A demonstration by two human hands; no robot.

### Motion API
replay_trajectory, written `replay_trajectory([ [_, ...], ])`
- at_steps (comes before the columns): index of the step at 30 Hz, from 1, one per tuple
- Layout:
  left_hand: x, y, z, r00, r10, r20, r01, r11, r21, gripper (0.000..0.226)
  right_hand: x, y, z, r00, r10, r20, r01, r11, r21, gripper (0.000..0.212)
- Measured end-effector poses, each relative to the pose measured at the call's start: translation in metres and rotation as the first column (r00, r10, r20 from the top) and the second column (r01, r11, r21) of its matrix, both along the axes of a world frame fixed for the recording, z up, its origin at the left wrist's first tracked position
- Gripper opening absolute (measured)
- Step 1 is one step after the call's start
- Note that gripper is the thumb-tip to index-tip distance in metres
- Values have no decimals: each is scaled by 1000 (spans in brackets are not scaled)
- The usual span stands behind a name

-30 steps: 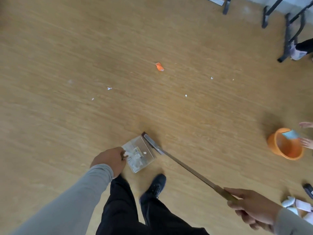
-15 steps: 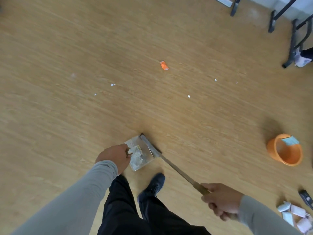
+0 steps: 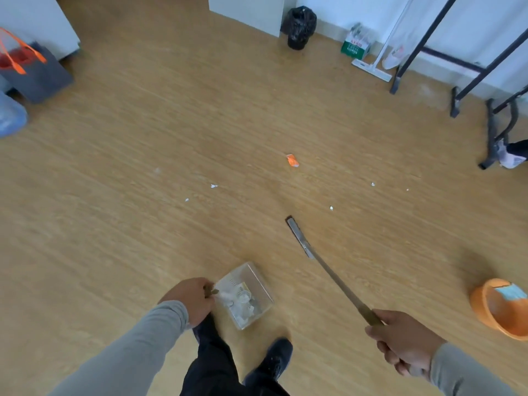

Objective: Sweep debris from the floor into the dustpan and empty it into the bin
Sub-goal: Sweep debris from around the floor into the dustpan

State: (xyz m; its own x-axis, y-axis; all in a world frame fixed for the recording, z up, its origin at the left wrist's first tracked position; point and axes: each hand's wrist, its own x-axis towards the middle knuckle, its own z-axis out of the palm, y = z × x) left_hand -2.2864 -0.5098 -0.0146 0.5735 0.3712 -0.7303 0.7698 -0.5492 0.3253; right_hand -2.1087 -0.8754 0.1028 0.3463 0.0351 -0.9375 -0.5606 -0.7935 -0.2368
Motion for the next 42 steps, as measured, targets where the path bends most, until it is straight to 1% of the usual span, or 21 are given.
replay_trajectory([
  [2, -7, 22, 16, 997, 77, 28, -76, 997, -10, 13, 10, 28, 4, 999, -28, 16, 27, 999, 31, 21],
  [4, -13, 45, 30, 985, 161, 60, -159, 987, -23, 12, 20, 52, 11, 999, -29, 35, 26, 996, 81, 19],
  [6, -20, 69, 43, 967, 240, 87, -238, 971, -26, 12, 27, 73, 19, 999, 1, 52, -8, 992, 129, 18],
  [8, -27, 94, 55, 953, 284, 103, -285, 959, -3, 8, 27, 94, 27, 996, 54, 72, -64, 985, 157, 19],
  [11, -41, 130, 67, 938, 323, 125, -328, 945, 17, 7, 12, 124, 26, 968, 190, 164, -212, 969, 128, 31],
  [13, -49, 154, 72, 933, 336, 128, -342, 939, 32, 4, 6, 153, 19, 944, 278, 177, -295, 952, 78, 38],
  [16, -58, 189, 79, 931, 338, 136, -350, 934, 73, 5, 10, 208, 5, 953, 272, 136, -282, 958, 61, 44],
  [19, -68, 218, 81, 932, 333, 142, -350, 929, 123, 6, 9, 259, -5, 942, 314, 117, -322, 945, 54, 49],
  [24, -76, 258, 72, 927, 353, 124, -372, 909, 190, 14, 12, 312, -14, 924, 363, 124, -371, 927, 51, 55],
  [30, -54, 300, 53, 912, 397, 99, -410, 887, 213, 3, 48, 366, -33, 897, 418, 142, -430, 901, 63, 57],
  [33, -34, 328, 41, 901, 427, 76, -433, 873, 223, 17, 82, 405, -54, 878, 452, 158, -465, 884, 55, 62],
  [35, -18, 347, 33, 896, 441, 60, -442, 866, 233, 24, 106, 438, -67, 852, 500, 154, -511, 859, 38, 64],
  [37, -1, 364, 25, 889, 456, 38, -452, 862, 228, 26, 125, 473, -76, 817, 554, 158, -564, 825, 25, 63],
  [40, 26, 390, 8, 877, 480, 9, -470, 856, 215, 25, 148, 523, -91, 771, 620, 146, -627, 779, -2, 62],
  [42, 44, 407, -7, 874, 486, -9, -474, 856, 208, 21, 163, 553, -103, 721, 673, 161, -676, 736, -50, 62],
])
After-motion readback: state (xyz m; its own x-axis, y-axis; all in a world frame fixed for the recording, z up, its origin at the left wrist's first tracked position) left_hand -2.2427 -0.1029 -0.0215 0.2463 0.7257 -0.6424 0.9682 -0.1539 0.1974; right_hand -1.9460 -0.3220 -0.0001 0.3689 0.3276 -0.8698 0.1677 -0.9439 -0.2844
